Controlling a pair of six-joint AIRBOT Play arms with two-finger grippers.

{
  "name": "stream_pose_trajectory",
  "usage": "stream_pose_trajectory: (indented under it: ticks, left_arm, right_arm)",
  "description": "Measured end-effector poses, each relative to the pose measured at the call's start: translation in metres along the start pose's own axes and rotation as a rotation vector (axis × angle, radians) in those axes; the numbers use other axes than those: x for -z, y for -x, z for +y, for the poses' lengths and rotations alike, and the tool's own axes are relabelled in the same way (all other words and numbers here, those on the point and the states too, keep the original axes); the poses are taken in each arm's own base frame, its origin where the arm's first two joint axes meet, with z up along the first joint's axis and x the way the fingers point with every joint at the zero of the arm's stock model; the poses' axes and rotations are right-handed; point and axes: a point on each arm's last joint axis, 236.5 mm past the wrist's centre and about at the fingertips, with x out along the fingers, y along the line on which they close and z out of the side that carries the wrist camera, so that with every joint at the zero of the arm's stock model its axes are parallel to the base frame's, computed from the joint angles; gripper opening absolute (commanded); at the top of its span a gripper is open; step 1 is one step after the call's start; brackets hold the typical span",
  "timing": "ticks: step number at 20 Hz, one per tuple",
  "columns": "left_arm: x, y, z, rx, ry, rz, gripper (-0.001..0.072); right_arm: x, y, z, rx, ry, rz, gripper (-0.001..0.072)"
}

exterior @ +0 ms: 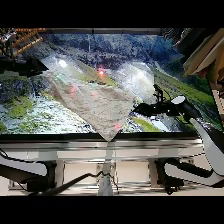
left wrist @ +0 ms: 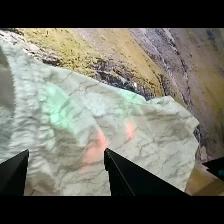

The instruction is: Fold the clothes and pants, and hang the long-sleeved shirts on hangers.

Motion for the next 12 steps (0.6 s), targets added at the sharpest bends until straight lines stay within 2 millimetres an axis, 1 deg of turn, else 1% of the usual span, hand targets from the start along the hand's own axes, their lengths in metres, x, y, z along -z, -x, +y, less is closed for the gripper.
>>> stream_pose_trajectory:
  ticks: [1,2,3,4,5,6,7,9,11,12]
  left_arm:
    - [-0.002,0.003,-0.003,-0.002,-0.007,-0.011,0.0503]
    - [-0.003,0.005,-0.005,-0.003,-0.011,-0.016,0.0502]
    - [-0.004,0.007,-0.007,-0.004,-0.016,-0.023,0.0503]
    - [-0.005,0.007,-0.009,-0.003,-0.019,-0.025,0.0503]
    - [-0.005,0.008,-0.011,-0.002,-0.023,-0.024,0.0503]
    - [-0.004,0.008,-0.012,0.0,-0.025,-0.021,0.0503]
    - [-0.002,0.008,-0.014,0.003,-0.027,-0.015,0.0503]
    - [0.001,0.008,-0.016,0.009,-0.029,-0.001,0.0503]
    - [0.003,0.008,-0.017,0.012,-0.03,0.006,0.0502]
    - [0.003,0.008,-0.017,0.013,-0.031,0.008,0.0503]
  right_arm:
    - [-0.007,-0.004,0.001,-0.007,0.005,-0.01,0.0442]
    - [-0.015,-0.01,0.002,-0.009,0.013,-0.018,0.041]
    - [-0.024,-0.016,0.003,-0.01,0.022,-0.025,0.0314]
    - [-0.031,-0.023,0.006,-0.014,0.036,-0.024,0.0198]
    - [-0.039,-0.029,0.008,-0.013,0.048,-0.025,0.016]
    - [-0.048,-0.033,0.008,-0.003,0.057,-0.028,0.0079]
    - [-0.058,-0.035,0.007,0.015,0.063,-0.039,0.0012]
    - [-0.074,-0.034,0.004,0.058,0.095,-0.043,0.0009]
    - [-0.087,-0.029,0.005,0.091,0.14,-0.044,0.0008]
    - [-0.097,-0.026,0.006,0.109,0.161,-0.062,0.0008]
